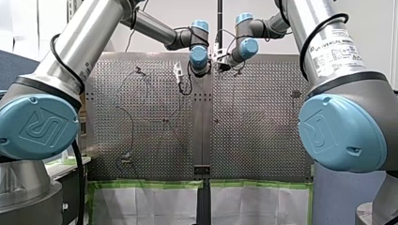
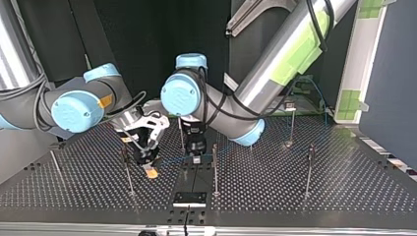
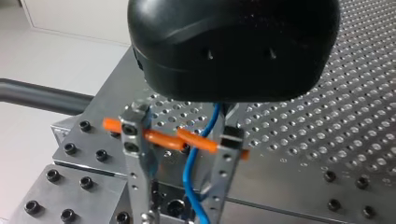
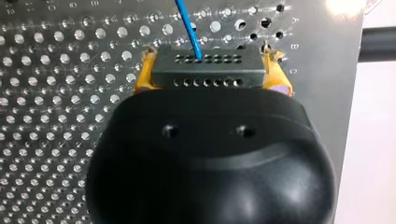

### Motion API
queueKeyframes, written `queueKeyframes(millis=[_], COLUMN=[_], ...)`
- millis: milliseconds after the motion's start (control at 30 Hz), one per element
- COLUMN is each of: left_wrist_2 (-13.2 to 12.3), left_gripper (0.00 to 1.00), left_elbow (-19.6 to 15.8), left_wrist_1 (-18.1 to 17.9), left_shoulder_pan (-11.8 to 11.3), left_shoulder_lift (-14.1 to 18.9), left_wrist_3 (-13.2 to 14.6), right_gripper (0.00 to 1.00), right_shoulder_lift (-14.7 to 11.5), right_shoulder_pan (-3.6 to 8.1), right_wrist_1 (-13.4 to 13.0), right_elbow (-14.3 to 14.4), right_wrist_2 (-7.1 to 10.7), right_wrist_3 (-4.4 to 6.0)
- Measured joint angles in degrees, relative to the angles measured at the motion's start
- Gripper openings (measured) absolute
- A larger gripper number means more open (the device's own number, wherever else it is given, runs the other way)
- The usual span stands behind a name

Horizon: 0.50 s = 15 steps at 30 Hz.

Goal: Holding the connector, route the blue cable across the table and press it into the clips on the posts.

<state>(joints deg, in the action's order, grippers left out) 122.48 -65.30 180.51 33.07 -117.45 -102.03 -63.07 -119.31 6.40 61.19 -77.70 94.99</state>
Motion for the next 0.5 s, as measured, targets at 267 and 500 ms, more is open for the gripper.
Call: queueKeyframes(millis=[267, 500], left_wrist_2=[3.2, 3.4], left_gripper=[0.00, 0.00], left_elbow=[-2.3, -5.6], left_wrist_1=[0.6, -2.5], left_shoulder_pan=[1.5, 1.8], left_shoulder_lift=[1.6, 4.9], left_wrist_3=[-0.7, -1.0], right_gripper=[0.00, 0.00], right_shoulder_lift=[-0.2, -1.3], right_shoulder_pan=[0.00, -0.19], right_wrist_1=[0.0, -0.1], right_elbow=[1.9, 5.2], right_wrist_2=[0.00, 0.00], right_wrist_3=[0.12, -0.03])
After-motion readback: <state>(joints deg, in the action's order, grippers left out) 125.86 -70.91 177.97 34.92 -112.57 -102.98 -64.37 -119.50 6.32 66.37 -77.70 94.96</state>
